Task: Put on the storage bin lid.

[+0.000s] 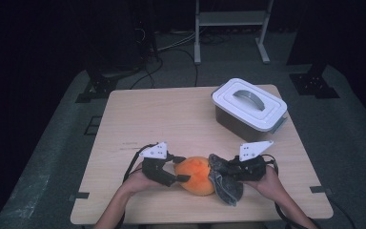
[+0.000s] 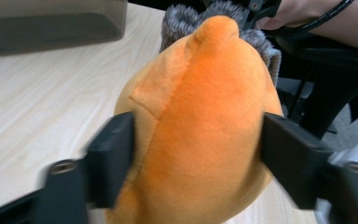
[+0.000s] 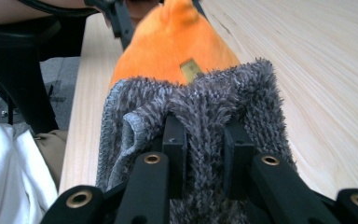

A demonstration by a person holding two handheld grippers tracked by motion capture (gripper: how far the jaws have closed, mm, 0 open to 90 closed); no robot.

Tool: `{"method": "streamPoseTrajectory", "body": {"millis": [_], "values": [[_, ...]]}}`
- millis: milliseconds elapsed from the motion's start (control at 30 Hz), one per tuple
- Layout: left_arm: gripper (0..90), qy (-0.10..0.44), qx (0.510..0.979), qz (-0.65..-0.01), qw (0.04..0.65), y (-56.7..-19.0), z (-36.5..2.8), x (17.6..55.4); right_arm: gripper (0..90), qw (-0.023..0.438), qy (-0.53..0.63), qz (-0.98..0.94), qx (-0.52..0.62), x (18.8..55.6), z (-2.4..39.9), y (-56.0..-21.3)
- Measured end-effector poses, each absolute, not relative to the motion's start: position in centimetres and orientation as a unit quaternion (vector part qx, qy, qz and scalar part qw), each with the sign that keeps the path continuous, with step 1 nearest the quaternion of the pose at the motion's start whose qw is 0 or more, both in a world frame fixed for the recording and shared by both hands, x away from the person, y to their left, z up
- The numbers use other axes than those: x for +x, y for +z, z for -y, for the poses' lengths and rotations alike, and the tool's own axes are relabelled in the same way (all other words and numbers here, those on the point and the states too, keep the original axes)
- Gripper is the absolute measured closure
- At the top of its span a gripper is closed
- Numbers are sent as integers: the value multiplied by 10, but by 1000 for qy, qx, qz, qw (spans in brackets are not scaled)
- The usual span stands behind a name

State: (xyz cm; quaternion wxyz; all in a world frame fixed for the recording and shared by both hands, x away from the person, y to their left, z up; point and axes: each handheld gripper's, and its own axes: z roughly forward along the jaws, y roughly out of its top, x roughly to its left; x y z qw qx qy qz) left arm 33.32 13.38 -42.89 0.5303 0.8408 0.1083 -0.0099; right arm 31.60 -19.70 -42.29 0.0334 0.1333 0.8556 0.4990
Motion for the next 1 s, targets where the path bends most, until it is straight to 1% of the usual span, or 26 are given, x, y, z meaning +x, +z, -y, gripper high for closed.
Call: {"method": "streamPoseTrajectory", "body": {"millis": [67, 200, 333, 467, 567, 633, 700, 733, 833, 933, 1000], "values": [[427, -3, 842, -109, 529, -426, -134, 332, 742, 33, 493, -858, 139, 316, 200, -425], [461, 1, 843, -110, 526, -419, -133, 329, 743, 31, 484, -861, 152, 316, 207, -425], [475, 15, 845, -110, 524, -405, -134, 325, 743, 47, 510, -848, 138, 313, 204, -404], [475, 22, 847, -109, 520, -401, -133, 323, 743, 58, 543, -831, 105, 309, 187, -379], [473, 22, 848, -110, 519, -402, -135, 323, 743, 61, 528, -842, 91, 309, 172, -379], [461, 24, 851, -106, 513, -405, -135, 322, 743, 58, 519, -848, 93, 310, 168, -391], [433, 23, 847, -105, 520, -407, -137, 323, 743, 50, 526, -843, 102, 311, 171, -400], [404, 23, 846, -105, 523, -407, -137, 323, 743, 50, 522, -845, 106, 311, 174, -404], [278, 23, 838, -116, 532, -409, -138, 326, 742, 47, 512, -849, 120, 312, 182, -413], [179, 18, 838, -121, 532, -413, -137, 329, 742, 43, 504, -853, 129, 312, 187, -419], [172, 4, 841, -118, 528, -417, -136, 331, 742, 44, 495, -857, 134, 313, 190, -423]]}}
